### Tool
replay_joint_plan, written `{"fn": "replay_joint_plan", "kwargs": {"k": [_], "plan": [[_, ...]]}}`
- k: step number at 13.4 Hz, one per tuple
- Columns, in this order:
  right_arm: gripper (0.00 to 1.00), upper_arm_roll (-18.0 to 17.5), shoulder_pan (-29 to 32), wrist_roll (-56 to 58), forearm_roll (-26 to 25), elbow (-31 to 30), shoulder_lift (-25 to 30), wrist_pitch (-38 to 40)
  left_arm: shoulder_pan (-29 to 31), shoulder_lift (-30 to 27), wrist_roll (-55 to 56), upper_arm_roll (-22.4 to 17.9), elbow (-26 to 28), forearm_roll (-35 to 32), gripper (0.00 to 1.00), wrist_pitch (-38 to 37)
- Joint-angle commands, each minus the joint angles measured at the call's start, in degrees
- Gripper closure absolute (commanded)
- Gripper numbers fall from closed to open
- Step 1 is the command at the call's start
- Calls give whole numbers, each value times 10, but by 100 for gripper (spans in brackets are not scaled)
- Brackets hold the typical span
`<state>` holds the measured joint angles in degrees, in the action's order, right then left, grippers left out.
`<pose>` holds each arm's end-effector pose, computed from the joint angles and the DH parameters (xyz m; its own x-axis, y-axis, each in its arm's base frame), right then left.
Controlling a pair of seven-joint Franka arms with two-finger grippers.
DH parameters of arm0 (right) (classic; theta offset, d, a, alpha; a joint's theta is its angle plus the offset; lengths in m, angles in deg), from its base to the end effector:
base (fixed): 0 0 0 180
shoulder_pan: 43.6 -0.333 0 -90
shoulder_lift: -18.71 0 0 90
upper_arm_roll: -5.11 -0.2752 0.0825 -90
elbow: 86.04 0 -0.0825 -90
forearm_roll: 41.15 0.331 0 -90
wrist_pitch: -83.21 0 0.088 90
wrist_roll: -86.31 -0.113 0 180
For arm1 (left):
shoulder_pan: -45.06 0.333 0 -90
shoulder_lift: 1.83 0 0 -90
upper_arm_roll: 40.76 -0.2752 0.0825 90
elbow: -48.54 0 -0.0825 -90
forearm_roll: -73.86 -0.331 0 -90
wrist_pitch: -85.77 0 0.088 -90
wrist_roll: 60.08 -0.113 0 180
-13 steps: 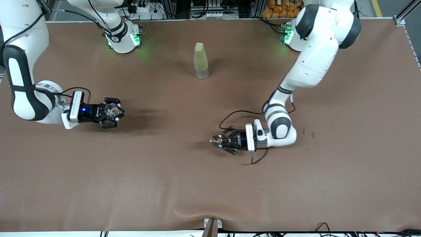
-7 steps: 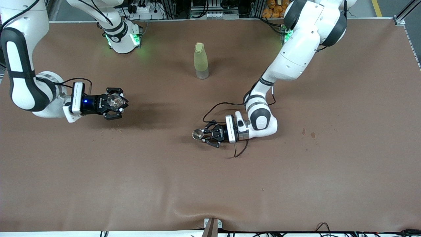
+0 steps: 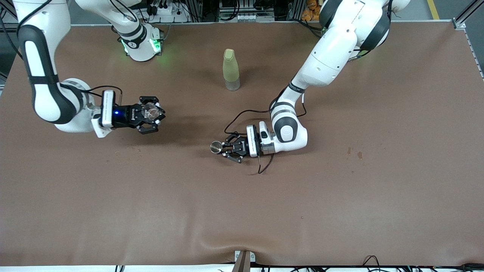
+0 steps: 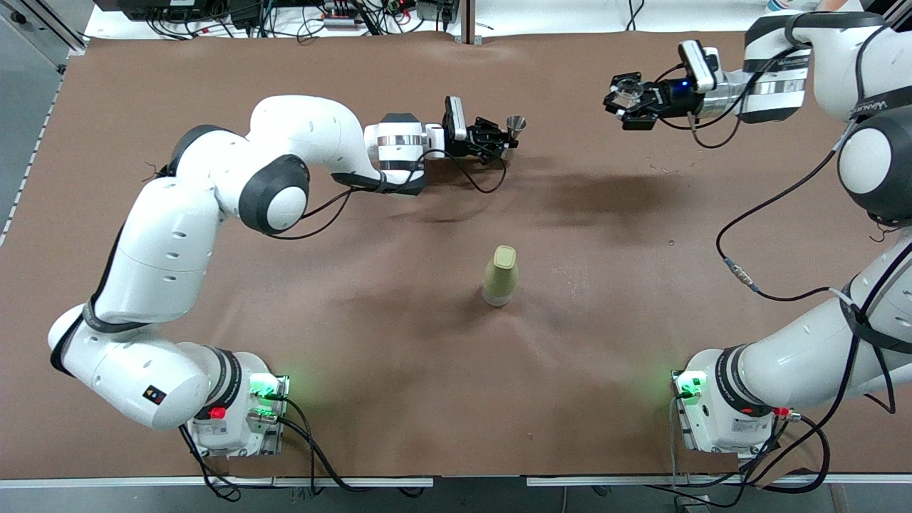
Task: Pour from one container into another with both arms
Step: 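Lift the jigger and beaker, bringing both grippers together mid-table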
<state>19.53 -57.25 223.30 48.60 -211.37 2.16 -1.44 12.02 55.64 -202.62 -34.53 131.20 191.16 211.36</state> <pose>0.4745 0.1169 0.2984 0.0789 0.0053 0.9969 0.9952 0.0579 -0.0791 0.4941 -0.4333 0.1228 0.1050 -0.1289 0.9861 -0.9901 -0.1062 0.0915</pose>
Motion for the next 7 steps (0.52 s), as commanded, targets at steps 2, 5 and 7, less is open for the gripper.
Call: {"fn": "replay_joint_plan", "kwargs": {"k": [2, 5, 7], "plan": [[100, 4, -45, -11, 56, -34, 30, -45, -4, -5, -56, -5, 2, 23, 100, 4], [100, 3, -89, -11, 101, -43, 29, -81, -9, -6, -59, -4, 2, 32, 100, 2], [100, 3, -123, -10, 136, -43, 28, -112, -10, -6, -60, -3, 2, 32, 100, 2]]}}
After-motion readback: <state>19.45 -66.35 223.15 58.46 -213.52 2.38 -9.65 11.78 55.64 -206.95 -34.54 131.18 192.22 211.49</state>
